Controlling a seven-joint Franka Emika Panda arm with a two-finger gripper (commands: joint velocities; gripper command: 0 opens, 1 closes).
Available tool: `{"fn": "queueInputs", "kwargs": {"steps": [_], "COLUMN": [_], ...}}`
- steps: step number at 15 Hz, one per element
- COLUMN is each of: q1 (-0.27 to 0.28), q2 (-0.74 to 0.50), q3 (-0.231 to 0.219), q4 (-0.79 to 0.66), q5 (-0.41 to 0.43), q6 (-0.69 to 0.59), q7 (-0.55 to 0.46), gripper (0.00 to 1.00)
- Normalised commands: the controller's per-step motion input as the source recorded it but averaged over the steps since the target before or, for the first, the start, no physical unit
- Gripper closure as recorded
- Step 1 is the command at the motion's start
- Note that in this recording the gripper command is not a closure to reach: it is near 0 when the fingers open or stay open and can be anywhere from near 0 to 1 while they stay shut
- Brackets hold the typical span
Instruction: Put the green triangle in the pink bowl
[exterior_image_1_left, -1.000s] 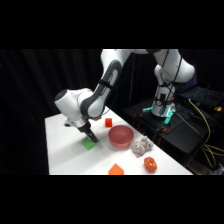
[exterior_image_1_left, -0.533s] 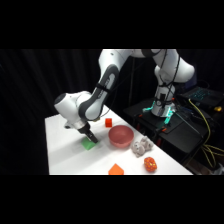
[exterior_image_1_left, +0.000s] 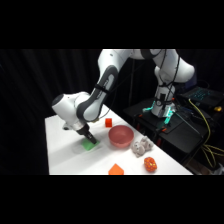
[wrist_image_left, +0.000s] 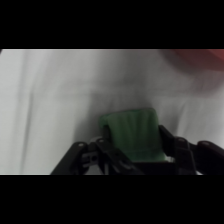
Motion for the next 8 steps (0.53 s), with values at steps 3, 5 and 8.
{"fn": "queueInputs", "kwargs": {"steps": [3, 5, 8], "q1": [-0.056, -0.033, -0.008], "q2": [-0.06, -0.1, -0.25], "q3": [0.04, 0.03, 0.042], "q4": [0.03, -0.03, -0.14], "q5": [0.071, 0.061, 0.075], "q6": [-0.07, -0.03, -0.02], "q7": [-0.18, -0.13, -0.09], "gripper": [1.0, 1.0, 1.0]}}
